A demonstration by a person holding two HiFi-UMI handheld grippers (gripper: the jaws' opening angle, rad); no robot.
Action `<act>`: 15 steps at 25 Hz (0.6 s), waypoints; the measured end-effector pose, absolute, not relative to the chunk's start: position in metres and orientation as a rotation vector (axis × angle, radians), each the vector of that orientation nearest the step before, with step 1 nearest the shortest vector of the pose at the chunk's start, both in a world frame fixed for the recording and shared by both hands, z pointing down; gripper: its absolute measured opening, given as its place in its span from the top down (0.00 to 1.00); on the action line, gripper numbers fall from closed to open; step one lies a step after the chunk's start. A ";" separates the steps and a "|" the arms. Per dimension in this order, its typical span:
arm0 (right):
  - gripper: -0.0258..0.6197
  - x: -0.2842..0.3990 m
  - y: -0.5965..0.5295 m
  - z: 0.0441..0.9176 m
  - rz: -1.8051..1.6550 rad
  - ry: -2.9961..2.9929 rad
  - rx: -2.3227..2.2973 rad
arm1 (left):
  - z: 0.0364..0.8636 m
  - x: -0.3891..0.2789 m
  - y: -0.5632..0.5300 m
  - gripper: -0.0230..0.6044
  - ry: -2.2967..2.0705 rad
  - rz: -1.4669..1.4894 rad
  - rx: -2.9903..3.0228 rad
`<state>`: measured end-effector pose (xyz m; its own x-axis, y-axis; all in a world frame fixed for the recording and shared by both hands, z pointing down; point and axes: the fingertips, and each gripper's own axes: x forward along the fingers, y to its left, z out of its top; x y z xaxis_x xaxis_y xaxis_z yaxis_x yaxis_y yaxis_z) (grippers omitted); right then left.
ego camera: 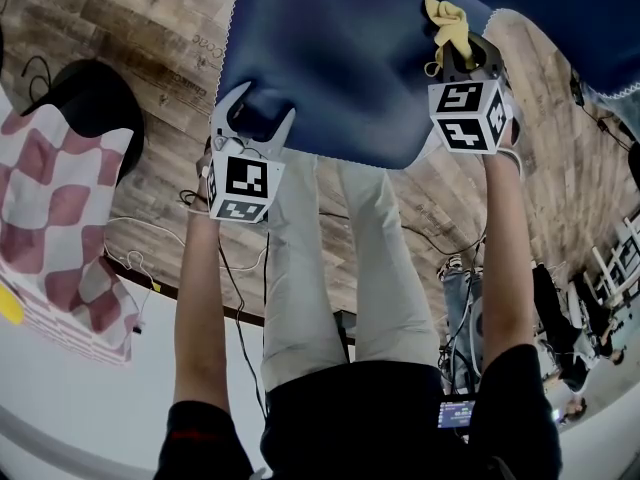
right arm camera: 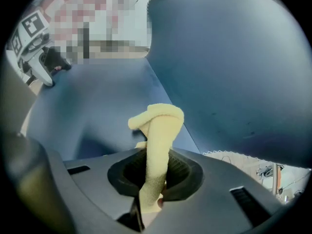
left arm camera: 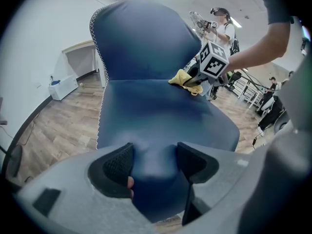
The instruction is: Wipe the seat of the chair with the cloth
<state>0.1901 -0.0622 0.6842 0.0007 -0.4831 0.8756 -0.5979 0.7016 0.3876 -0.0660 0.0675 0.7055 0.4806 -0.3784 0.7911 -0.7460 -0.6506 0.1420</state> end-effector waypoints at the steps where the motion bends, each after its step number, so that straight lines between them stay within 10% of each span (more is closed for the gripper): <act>1: 0.88 0.190 -0.062 0.684 0.117 -1.640 0.892 | 0.706 -0.066 0.068 0.50 -0.930 1.036 2.256; 15: 0.89 0.162 -0.073 0.681 0.066 -1.672 0.902 | 0.704 -0.066 0.067 0.50 -0.936 1.033 2.260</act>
<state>0.1621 -0.0733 0.6809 -0.0257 -0.5197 0.8540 -0.5852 0.7004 0.4086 -0.0663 0.0674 0.7044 0.4807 -0.3835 0.7886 -0.7474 -0.6496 0.1397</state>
